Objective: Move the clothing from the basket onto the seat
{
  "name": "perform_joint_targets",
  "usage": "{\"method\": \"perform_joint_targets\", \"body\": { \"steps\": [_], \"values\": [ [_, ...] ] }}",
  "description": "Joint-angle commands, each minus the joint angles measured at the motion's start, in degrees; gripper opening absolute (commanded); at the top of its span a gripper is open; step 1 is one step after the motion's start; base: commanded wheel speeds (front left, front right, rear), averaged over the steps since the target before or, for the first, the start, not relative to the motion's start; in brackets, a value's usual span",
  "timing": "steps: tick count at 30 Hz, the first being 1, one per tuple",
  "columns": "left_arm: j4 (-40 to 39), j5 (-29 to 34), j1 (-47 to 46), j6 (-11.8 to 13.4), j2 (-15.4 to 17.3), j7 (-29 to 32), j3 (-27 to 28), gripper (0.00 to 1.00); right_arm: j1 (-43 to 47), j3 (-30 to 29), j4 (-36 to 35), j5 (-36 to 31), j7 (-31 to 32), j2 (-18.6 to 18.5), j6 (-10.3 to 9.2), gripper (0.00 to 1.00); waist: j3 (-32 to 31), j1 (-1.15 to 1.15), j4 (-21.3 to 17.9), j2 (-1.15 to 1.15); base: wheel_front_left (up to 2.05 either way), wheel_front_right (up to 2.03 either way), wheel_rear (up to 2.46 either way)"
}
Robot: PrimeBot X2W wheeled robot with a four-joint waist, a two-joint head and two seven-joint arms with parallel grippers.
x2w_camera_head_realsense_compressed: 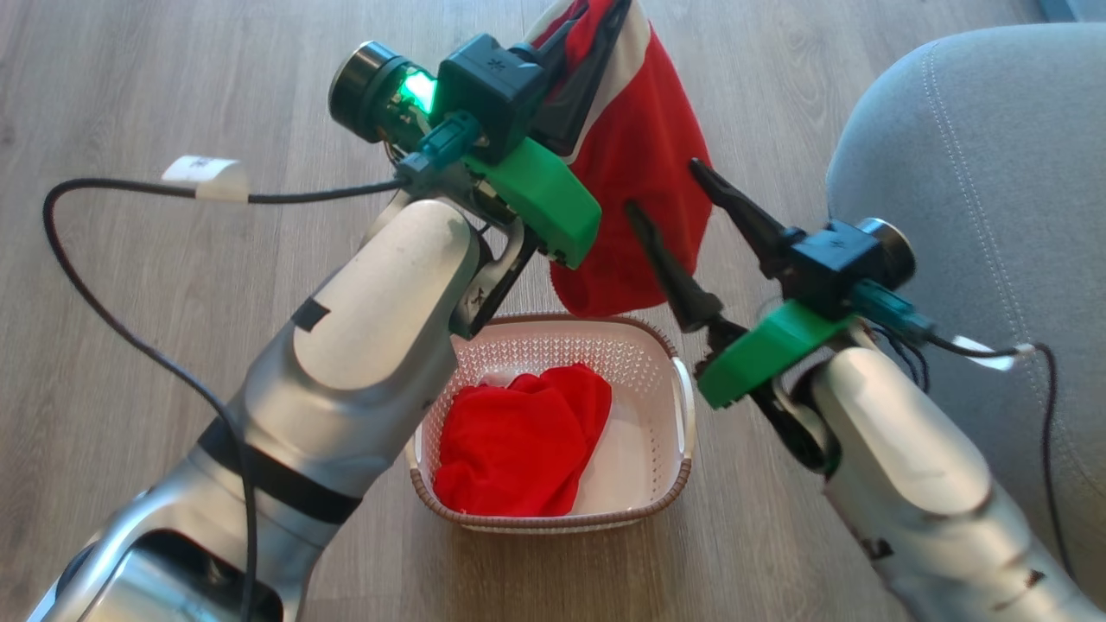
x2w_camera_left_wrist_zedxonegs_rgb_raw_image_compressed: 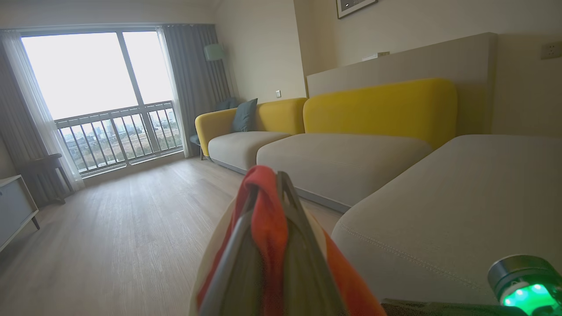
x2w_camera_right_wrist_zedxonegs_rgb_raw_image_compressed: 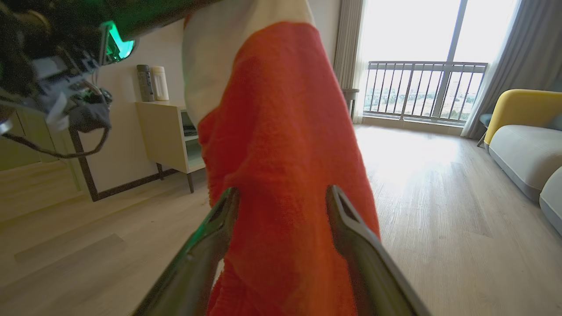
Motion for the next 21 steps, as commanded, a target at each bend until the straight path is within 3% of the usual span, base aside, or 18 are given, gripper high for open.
{"method": "perform_joint_targets", "body": {
  "steps": [1, 7, 15, 16, 18, 19, 21],
  "values": [
    [-2.44, -0.64, -3.91, 0.37, 0.85, -0.53, 1.35, 0.0, -2.87, 1.13, -0.11, -1.29, -0.37, 1.89, 0.0, 1.0, 0.01, 0.0, 0.06, 0.0, 0.0, 0.0, 0.0],
    [-3.04, -1.82, -4.05, 0.86, 0.85, -0.53, -0.23, 0.0, -5.9, 0.5, 8.24, -5.4, -0.37, 5.14, 0.0, 1.0, -0.33, 0.0, 0.68, 0.0, 0.0, 0.0, 0.0],
    [-3.29, -3.6, -3.02, 1.18, 0.84, -0.53, -2.14, 0.0, -9.96, -1.83, 18.8, -6.21, -0.37, 7.08, 0.0, 1.0, -0.77, 0.0, 2.08, 0.0, 0.0, 0.0, 0.0],
    [-3.25, -3.84, -2.85, 1.25, 0.84, -0.53, -2.36, 0.0, -10.61, -2.03, 19.59, -6.04, -0.37, 7.14, 0.0, 0.84, -0.76, 0.0, 2.25, 0.0, 0.0, 0.0, 0.0],
    [-3.24, -4.23, -2.57, 1.38, 0.84, -0.53, -2.73, 0.0, -11.71, -2.02, 20.62, -5.51, -0.37, 7.21, 0.0, 0.05, -0.72, 0.0, 2.56, 0.0, 0.0, 0.0, 0.0],
    [-3.24, -4.46, -2.41, 1.47, 0.84, -0.53, -2.85, 0.0, -12.04, -1.7, 20.72, -5.01, -0.37, 7.23, 0.0, 0.0, -0.7, 0.0, 2.68, 0.0, 0.0, 0.0, 0.0],
    [-3.08, -4.68, -2.12, 1.6, 0.84, -0.53, -3.11, 0.0, -12.47, -1.29, 20.44, -3.91, -0.37, 7.24, 0.0, 0.0, -0.57, 0.0, 2.77, 0.0, 0.0, 0.0, 0.0]
  ]
}}
